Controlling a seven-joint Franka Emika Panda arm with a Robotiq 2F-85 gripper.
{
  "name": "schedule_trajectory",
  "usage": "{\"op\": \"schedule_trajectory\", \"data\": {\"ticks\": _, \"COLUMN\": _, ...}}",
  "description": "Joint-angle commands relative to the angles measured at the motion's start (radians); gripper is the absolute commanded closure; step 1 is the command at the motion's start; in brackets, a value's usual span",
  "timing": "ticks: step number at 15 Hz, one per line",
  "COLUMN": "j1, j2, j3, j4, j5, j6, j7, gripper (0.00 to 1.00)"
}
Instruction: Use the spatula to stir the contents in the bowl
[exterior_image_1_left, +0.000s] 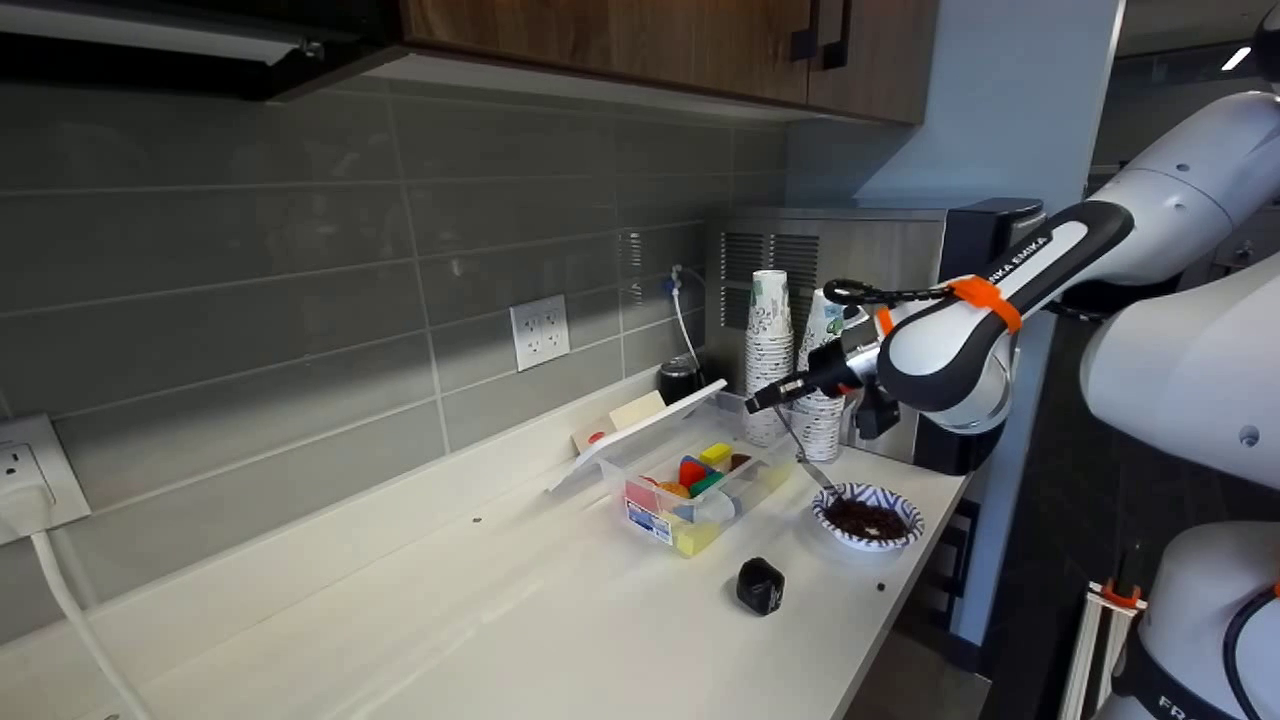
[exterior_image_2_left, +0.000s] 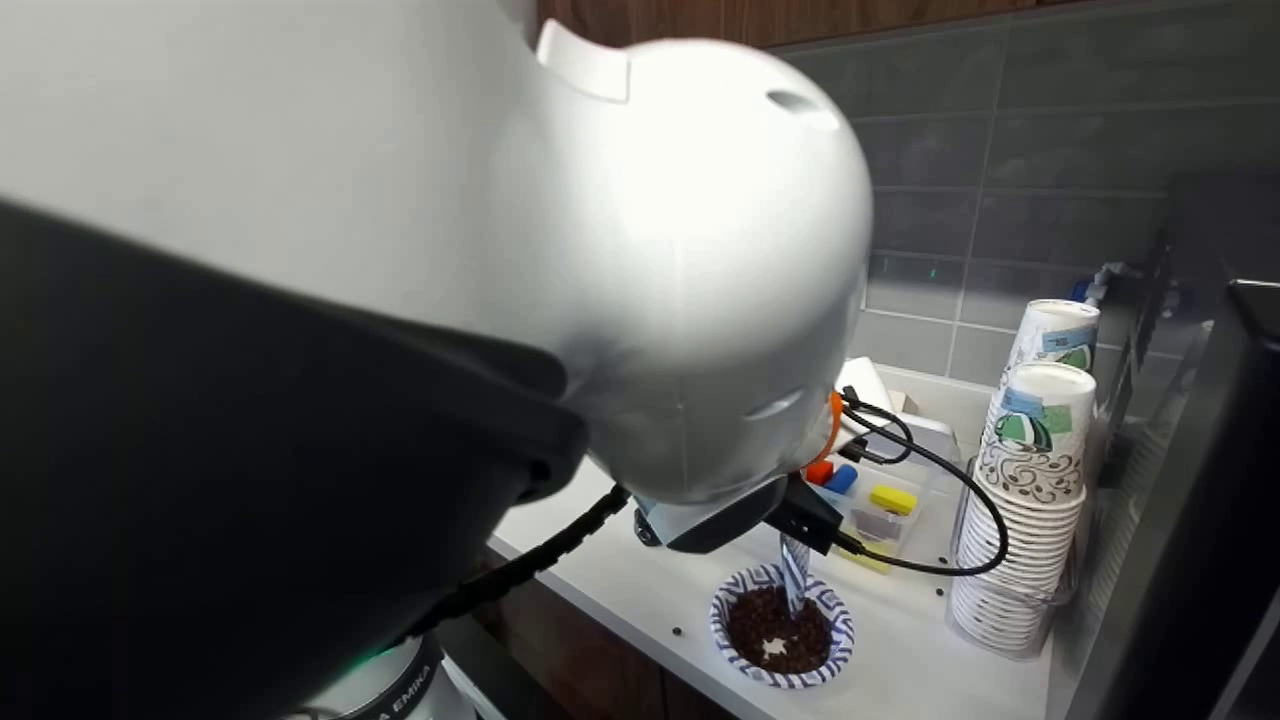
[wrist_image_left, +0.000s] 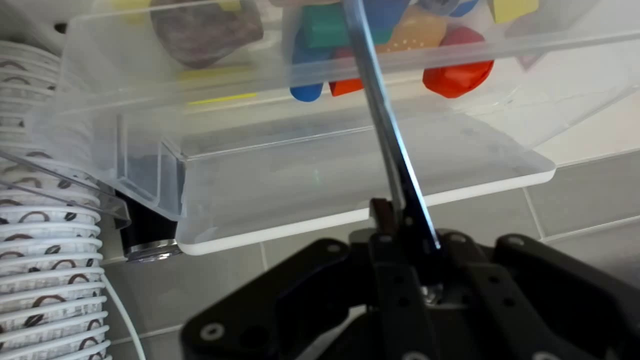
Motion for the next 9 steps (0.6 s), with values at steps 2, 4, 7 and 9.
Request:
{"op": "schedule_trajectory", "data": {"ticks": 2, "j1": 0.011, "j2": -0.030, "j3": -0.088, "j4": 0.008, "j5": -0.164, "j6": 0.092, "j7": 0.055, "gripper": 0.99}}
{"op": "schedule_trajectory", "data": {"ticks": 4, "j1": 0.023, "j2": -0.064, "j3": -0.123, "j4": 0.011, "j5": -0.201, "j6": 0.116, "j7": 0.088, "gripper": 0.99}}
{"op": "schedule_trajectory", "data": {"ticks": 7, "j1": 0.004, "j2": -0.095, "j3": -0.124, "j4": 0.002, "j5": -0.176, "j6": 0.080, "j7": 0.090, "gripper": 0.99}}
{"op": "schedule_trajectory", "data": {"ticks": 9, "j1": 0.005, "j2": -0.129, "j3": -0.125, "j4": 0.002, "j5": -0.175, "j6": 0.053, "j7": 0.126, "gripper": 0.99}}
